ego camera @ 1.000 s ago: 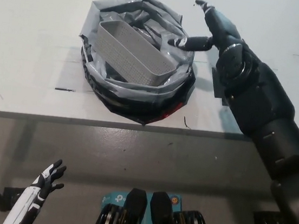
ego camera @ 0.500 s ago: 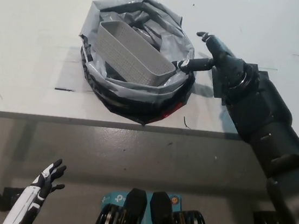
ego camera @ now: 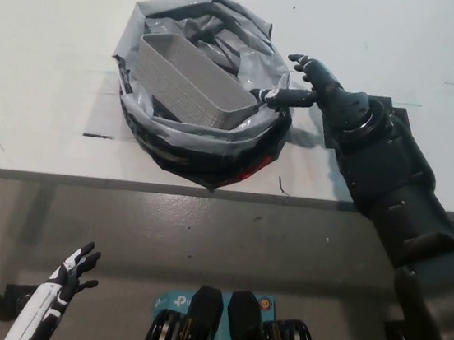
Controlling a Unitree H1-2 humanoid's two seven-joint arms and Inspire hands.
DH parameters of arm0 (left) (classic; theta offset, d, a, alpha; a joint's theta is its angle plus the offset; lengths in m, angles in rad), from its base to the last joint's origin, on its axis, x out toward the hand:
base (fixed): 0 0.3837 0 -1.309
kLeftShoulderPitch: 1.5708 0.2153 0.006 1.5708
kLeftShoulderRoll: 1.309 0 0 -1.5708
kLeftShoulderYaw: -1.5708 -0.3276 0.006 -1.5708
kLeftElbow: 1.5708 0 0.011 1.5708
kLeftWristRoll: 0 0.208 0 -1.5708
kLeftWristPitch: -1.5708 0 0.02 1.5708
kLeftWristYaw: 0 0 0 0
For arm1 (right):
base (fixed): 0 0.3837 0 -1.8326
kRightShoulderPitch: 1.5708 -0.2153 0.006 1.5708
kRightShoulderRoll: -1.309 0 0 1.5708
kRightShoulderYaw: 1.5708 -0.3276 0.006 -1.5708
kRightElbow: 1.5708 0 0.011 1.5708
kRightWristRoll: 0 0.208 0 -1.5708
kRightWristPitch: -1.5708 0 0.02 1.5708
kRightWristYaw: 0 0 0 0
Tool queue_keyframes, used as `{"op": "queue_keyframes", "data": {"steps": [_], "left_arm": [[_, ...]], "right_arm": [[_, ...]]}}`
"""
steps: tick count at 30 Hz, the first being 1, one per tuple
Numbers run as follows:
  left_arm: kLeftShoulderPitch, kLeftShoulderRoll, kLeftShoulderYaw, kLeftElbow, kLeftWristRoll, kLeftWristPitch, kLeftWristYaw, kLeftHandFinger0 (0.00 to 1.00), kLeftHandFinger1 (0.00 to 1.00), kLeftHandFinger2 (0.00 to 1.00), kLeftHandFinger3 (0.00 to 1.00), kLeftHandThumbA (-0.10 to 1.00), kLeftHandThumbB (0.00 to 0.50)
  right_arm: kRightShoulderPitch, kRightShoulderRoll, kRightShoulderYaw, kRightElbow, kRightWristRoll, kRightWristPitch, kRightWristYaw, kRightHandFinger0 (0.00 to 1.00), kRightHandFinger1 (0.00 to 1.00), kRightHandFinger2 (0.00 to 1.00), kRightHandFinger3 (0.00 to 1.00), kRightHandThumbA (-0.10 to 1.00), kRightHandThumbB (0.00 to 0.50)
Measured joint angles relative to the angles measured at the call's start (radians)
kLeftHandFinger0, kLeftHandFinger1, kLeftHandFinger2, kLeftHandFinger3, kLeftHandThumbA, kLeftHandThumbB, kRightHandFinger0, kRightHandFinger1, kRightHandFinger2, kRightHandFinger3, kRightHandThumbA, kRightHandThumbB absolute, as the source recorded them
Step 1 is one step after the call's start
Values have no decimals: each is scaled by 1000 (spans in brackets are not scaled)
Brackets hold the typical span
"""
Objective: Use the right hand to pick up a small rectangular container and put it into a plastic bag and lift the bag
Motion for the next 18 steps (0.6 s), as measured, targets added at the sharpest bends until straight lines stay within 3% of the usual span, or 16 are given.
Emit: {"op": "queue_keyframes", "data": {"steps": [1,2,4,5,6,8,9,10,11,13,14,15,18], "left_arm": [[0,0,0,0,1,0,0,889,1000,1000,1000,1000,341],[-1,1,0,0,1,0,0,888,1000,1000,1000,1000,346],[-1,3,0,0,3,0,0,886,1000,1000,1000,1000,346],[-3,4,0,0,4,0,0,883,1000,1000,1000,1000,342],[-4,5,0,0,4,0,0,878,1000,1000,1000,1000,346],[-6,6,0,0,5,0,0,860,1000,1000,1000,1000,348],[-7,7,0,0,6,0,0,857,1000,1000,1000,1000,349],[-8,8,0,0,6,0,0,855,1000,1000,1000,1000,350],[-9,8,0,0,7,-1,0,855,1000,1000,1000,1000,350],[-12,8,0,0,8,-1,0,846,1000,1000,1000,1000,345],[-16,8,0,0,9,-1,0,846,1000,1000,1000,1000,345],[-20,9,0,1,10,-1,0,833,1000,1000,1000,1000,355],[-36,10,0,3,10,-1,0,830,1000,1000,1000,1000,367]], "right_arm": [[-3,3,-9,0,6,0,0,808,978,1000,1000,970,420],[-7,6,-17,0,12,0,0,614,770,1000,1000,978,398],[-17,11,-31,0,24,2,0,463,628,917,1000,980,392],[-25,13,-39,0,29,4,0,383,539,852,1000,971,378],[-30,14,-44,0,33,6,0,271,400,712,1000,945,356],[-40,13,-53,2,39,8,-1,176,278,552,1000,932,334],[-46,14,-57,6,43,12,-1,114,213,467,927,918,317],[-53,14,-62,12,48,19,-2,15,88,325,763,875,307],[-56,14,-68,16,51,22,-3,15,88,325,763,875,307],[-58,14,-82,27,60,26,-7,1,4,170,637,814,306],[-61,15,-105,42,72,31,-9,1,4,170,637,814,306],[-61,15,-119,51,80,36,-11,0,0,148,550,782,302],[-64,14,-153,79,107,42,-13,0,0,90,546,794,293]]}}
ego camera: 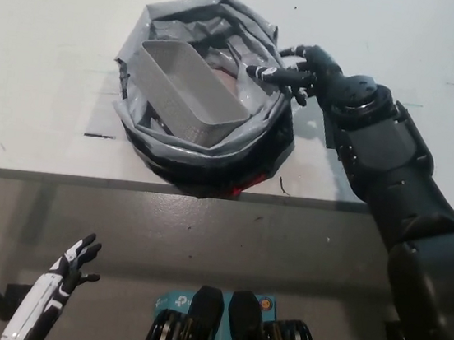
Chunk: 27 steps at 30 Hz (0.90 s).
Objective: Use the right hand to pick up a small rectangular container and put it into a plastic bag and lift the bag
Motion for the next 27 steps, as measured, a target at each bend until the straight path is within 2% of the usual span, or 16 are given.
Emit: {"op": "queue_keyframes", "data": {"steps": [2,3,11,13,14,16,17,18,19,20,21,22,24,25,26,27], "left_arm": [[-11,1,0,3,0,0,0,811,1000,1000,1000,1000,355],[-12,1,0,3,0,0,0,794,1000,1000,1000,1000,354],[-24,7,0,6,0,-5,0,773,1000,1000,1000,1000,363],[-25,10,0,6,0,-6,0,770,1000,1000,1000,1000,357],[-25,11,0,6,0,-6,0,770,1000,1000,1000,1000,354],[-27,11,-1,6,0,-7,0,765,1000,1000,1000,1000,356],[-29,11,-1,6,0,-7,0,764,1000,1000,1000,1000,356],[-30,11,-1,6,0,-7,0,759,1000,1000,1000,1000,357],[-32,11,-1,7,0,-8,0,759,1000,1000,1000,1000,357],[-33,11,-1,7,0,-8,0,755,1000,1000,1000,1000,359],[-35,11,0,7,-1,-8,0,755,1000,1000,1000,1000,359],[-36,11,0,7,0,-8,0,754,1000,1000,1000,1000,357],[-38,11,0,9,0,-9,0,755,1000,1000,1000,1000,354],[-38,11,0,9,0,-9,0,755,1000,1000,1000,1000,354],[-38,11,0,9,0,-9,0,758,1000,1000,1000,1000,351],[-38,11,0,9,0,-9,0,750,994,1000,1000,1000,350]], "right_arm": [[0,0,-12,11,11,1,-1,0,0,101,558,788,312],[-1,0,-13,11,11,1,-1,0,0,116,655,771,312],[-4,-1,-37,52,48,2,7,0,0,40,555,794,323],[-4,-1,-35,65,51,1,10,0,0,30,496,796,338],[-4,-1,-33,69,51,1,11,0,0,5,402,792,356],[-4,-1,-29,72,51,1,12,0,0,2,332,673,287],[-4,0,-33,75,55,1,15,0,0,0,320,660,279],[-4,0,-36,76,59,2,17,0,0,0,222,616,252],[-6,1,-43,78,68,2,22,0,0,0,222,616,252],[-7,1,-47,79,71,3,23,0,37,69,175,350,193],[-15,2,-60,80,81,7,25,0,37,69,175,350,193],[-20,3,-73,80,89,10,26,0,133,205,197,214,181],[-48,7,-125,77,121,21,26,0,222,510,342,158,141],[-61,8,-147,76,134,27,25,0,222,510,342,158,141],[-63,9,-151,75,136,28,25,0,183,581,391,31,92],[-93,16,-197,65,164,39,23,0,179,586,494,-1,85]]}}
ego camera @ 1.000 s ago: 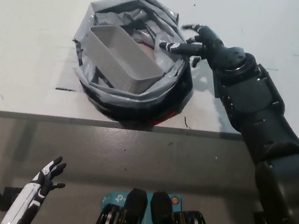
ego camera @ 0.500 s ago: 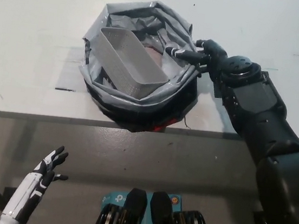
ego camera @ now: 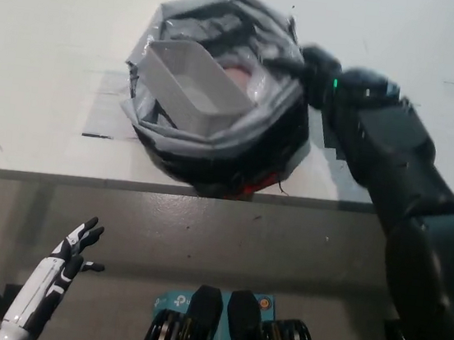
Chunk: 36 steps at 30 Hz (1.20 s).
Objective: Use the right hand to pick up a small rectangular container and put it into a plastic bag and lift the bag
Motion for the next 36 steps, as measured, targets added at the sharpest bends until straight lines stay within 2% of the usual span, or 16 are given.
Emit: {"op": "queue_keyframes", "data": {"steps": [1,2,3,4,7,8,10,12,15,16,21,24,28,29,33,36], "left_arm": [[0,0,0,0,0,0,0,748,991,1000,1000,1000,349],[0,0,0,1,0,0,0,745,988,1000,1000,1000,356],[0,0,0,1,0,0,0,746,988,1000,1000,1000,366],[0,0,0,2,0,0,0,749,1000,1000,1000,1000,377],[0,0,0,3,0,0,0,751,1000,1000,1000,1000,376],[0,0,0,3,0,0,0,746,1000,1000,1000,1000,366],[0,0,0,4,0,0,0,730,982,1000,1000,1000,368],[-1,0,0,5,0,0,0,714,962,1000,1000,1000,366],[-2,0,0,5,0,-1,0,717,962,1000,1000,1000,378],[-3,0,0,5,0,-1,0,720,959,1000,1000,1000,388],[-4,0,0,5,0,-1,0,711,932,1000,1000,1000,410],[-4,0,0,4,1,0,0,715,922,1000,1000,1000,412],[-4,0,-1,4,2,2,0,710,915,1000,1000,1000,414],[-4,0,-1,4,2,2,0,703,909,1000,1000,1000,419],[-3,1,-3,4,12,2,0,699,910,1000,1000,1000,411],[-2,1,-5,4,19,2,0,701,911,1000,1000,1000,399]], "right_arm": [[-18,6,-28,-9,18,8,-2,0,177,601,517,-50,85],[-30,10,-47,-16,30,13,-3,0,183,618,442,-64,97],[-41,15,-63,-26,41,17,-3,0,184,644,452,-64,103],[-67,27,-98,-55,66,28,-4,0,178,654,512,-67,106],[-117,55,-145,-109,111,61,-10,0,188,707,562,-41,92],[-130,63,-157,-127,122,72,-12,0,196,729,600,-64,88],[-167,84,-178,-171,150,101,-18,0,188,697,660,-83,110],[-190,95,-186,-188,164,118,-23,0,162,647,788,-95,122],[-226,114,-199,-210,191,143,-41,0,182,647,981,-100,105],[-234,121,-204,-214,198,152,-52,0,170,638,1000,-100,96],[-236,135,-218,-215,226,171,-82,0,124,622,1000,-100,100],[-236,136,-232,-214,245,179,-97,0,49,599,1000,-100,96],[-237,136,-272,-211,281,182,-118,0,114,645,1000,-83,74],[-237,136,-277,-211,286,182,-122,0,137,654,1000,-71,99],[-247,136,-314,-208,322,182,-144,0,186,688,1000,-58,101],[-265,137,-323,-203,338,182,-154,0,204,674,1000,-42,100]]}}
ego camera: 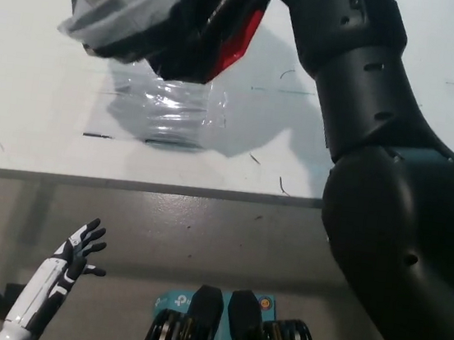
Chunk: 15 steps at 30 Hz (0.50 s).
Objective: Use the right hand to pick up a small rectangular container and put it into a plastic bag and lift the bag
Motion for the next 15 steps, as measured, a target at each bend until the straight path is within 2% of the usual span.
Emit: {"op": "queue_keyframes", "data": {"steps": [2,7,10,12,15], "left_arm": [[0,0,-3,0,5,0,0,698,904,1000,1000,1000,397],[5,0,-7,-4,10,1,0,691,891,1000,1000,1000,379],[4,0,-7,-5,15,1,0,684,887,1000,1000,1000,375],[4,0,-8,-5,18,1,0,677,881,1000,1000,1000,375],[4,1,-8,-5,21,1,0,669,871,1000,1000,1000,364]], "right_arm": [[-29,0,-7,12,14,0,-6,0,255,712,1000,-54,111],[-88,6,-14,44,36,-2,-22,0,315,728,996,-71,114],[-119,8,-15,62,46,-5,-25,0,283,683,975,-70,105],[-144,8,-15,73,50,-8,-28,0,255,664,998,-60,88],[-174,8,-16,84,57,-13,-31,0,269,685,1000,-73,90]]}}
